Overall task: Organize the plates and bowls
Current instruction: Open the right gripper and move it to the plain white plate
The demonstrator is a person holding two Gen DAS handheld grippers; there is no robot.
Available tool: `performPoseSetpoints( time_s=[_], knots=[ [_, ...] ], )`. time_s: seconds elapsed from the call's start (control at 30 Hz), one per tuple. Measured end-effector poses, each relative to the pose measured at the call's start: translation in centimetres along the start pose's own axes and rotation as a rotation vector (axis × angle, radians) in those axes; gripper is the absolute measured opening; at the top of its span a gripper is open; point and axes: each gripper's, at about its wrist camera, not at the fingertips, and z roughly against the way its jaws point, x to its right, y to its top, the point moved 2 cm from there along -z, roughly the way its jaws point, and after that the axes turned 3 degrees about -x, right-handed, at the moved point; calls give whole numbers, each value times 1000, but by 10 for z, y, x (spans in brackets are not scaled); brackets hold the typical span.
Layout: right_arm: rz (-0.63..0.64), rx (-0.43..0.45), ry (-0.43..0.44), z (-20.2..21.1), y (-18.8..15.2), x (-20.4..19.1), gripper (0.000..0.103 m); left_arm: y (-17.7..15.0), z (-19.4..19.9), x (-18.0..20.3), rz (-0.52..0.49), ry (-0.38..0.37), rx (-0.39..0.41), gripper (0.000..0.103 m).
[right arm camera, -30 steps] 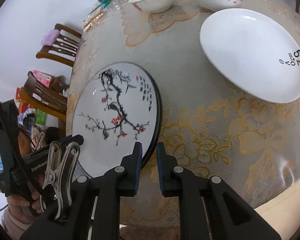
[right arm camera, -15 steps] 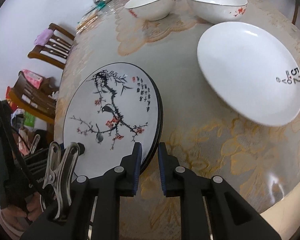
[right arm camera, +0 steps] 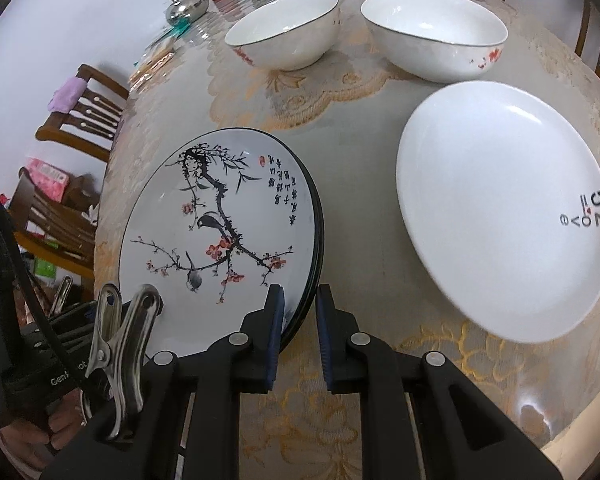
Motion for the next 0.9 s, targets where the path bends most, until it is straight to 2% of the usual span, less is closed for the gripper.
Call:
performPoseSetpoints(
  time_s=[0.2, 0.4, 0.57, 0.73, 0.9],
  knots=[
    [-38, -26, 37, -3, 4, 6, 18, 3, 0, -5, 5, -16, 2, 36],
    [-29, -29, 82, 11, 0, 15, 23, -4, 4, -5, 19, 33, 7, 36],
    [29, -12, 129, 34, -2, 29, 23, -13, 22, -3, 94, 66, 41, 36],
    [92, -22, 181, 57, 0, 55, 23, -27, 41, 19, 185, 85, 74, 36],
    [153, -46, 199, 72, 7, 95, 24, -36, 46, 59, 241, 99, 94, 36]
  ],
)
